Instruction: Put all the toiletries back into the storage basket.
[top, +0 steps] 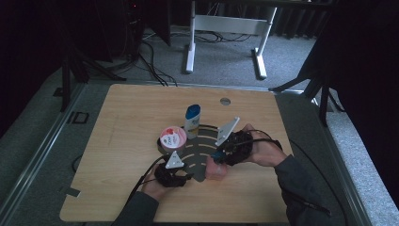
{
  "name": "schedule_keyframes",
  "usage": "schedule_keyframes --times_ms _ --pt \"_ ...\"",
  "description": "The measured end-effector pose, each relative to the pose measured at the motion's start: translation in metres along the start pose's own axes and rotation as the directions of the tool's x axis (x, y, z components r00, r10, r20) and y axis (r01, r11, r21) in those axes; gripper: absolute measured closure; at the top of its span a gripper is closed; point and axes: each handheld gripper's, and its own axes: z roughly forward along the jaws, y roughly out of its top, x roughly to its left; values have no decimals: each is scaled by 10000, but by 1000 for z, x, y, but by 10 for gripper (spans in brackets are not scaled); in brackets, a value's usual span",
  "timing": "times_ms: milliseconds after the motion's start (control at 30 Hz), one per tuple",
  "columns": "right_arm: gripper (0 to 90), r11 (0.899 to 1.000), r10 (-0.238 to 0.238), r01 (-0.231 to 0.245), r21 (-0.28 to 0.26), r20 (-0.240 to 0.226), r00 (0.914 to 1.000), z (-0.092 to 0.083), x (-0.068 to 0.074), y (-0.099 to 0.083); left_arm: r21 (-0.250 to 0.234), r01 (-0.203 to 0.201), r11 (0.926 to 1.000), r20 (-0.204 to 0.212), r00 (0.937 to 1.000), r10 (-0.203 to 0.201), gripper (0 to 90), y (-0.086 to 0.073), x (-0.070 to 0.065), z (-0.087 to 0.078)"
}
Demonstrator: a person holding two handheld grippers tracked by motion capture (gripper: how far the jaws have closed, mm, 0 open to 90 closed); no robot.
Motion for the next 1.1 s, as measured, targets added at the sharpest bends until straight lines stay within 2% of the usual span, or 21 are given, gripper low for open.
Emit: schedule_keyframes --times_ms 433,767,1100 --pt "586 9998 76 -79 -180 -151 9999 7 -7 10 -9 5 10000 13 10000 -5 515 0 0 0" --pt "587 9993 -115 112 -358 -77 9999 8 -8 18 -8 14 10000 36 10000 -13 515 0 0 0" --pt "587 9995 132 -132 -283 -17 9999 15 -18 24 -15 10 10000 20 10000 -10 516 0 0 0"
